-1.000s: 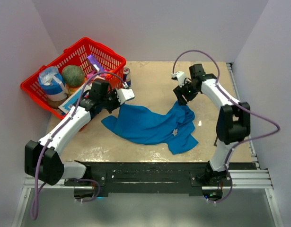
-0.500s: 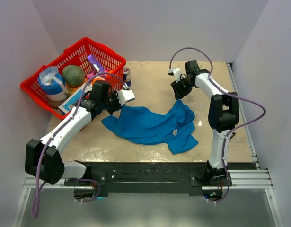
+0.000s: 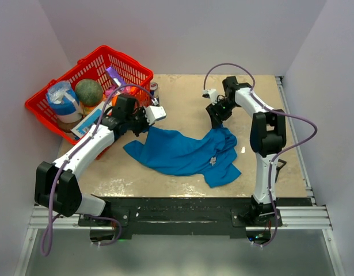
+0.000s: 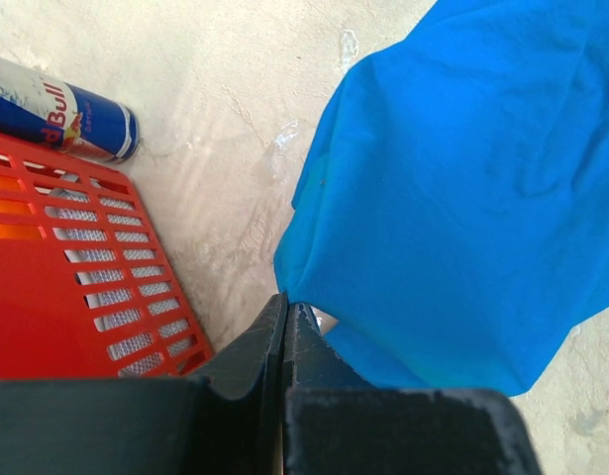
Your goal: Remove the brooch from the garment
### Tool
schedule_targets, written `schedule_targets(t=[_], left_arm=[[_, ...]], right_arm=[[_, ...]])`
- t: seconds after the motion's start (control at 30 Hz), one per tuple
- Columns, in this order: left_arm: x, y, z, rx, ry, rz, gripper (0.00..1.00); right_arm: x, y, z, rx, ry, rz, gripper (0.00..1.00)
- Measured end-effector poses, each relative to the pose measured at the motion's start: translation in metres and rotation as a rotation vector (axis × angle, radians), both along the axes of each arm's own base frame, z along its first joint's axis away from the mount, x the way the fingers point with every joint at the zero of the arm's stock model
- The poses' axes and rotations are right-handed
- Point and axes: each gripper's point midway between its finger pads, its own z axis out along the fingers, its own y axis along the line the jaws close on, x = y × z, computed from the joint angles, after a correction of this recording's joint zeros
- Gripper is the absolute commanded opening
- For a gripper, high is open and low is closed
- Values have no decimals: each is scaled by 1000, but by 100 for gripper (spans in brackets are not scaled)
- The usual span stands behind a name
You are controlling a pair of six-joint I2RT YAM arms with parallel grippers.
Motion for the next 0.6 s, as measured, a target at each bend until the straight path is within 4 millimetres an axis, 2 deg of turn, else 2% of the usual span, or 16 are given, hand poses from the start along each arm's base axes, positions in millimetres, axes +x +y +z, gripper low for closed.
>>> schedule_targets(t=[0.17,0.2,0.27,0.3,0.37,0.4,0.47,0.6], left_arm=[[0,0,0,1,1,0,0],[0,0,0,0,1,0,0],[0,0,0,0,1,0,0],[0,0,0,0,1,0,0],[0,0,0,0,0,1,0],[0,0,0,0,0,1,0],[1,0,0,0,-3,2,0],[6,0,4,2,-13,7,0]], right_arm=[[-5,-9,8,-41,-25,-5,51],[-6,-11,8,-52,-28,-7,42],[-7,-14,5,-68,-24,-12,30],[-9,-15,3,-72,-21,-13,20],[-12,-16,-1,-74,-9,-12,13],[-13,-15,-2,-73,-6,-14,6],[-11,-15,-2,-71,-12,-15,0],[0,-15,6,-63,-58,-24,0]])
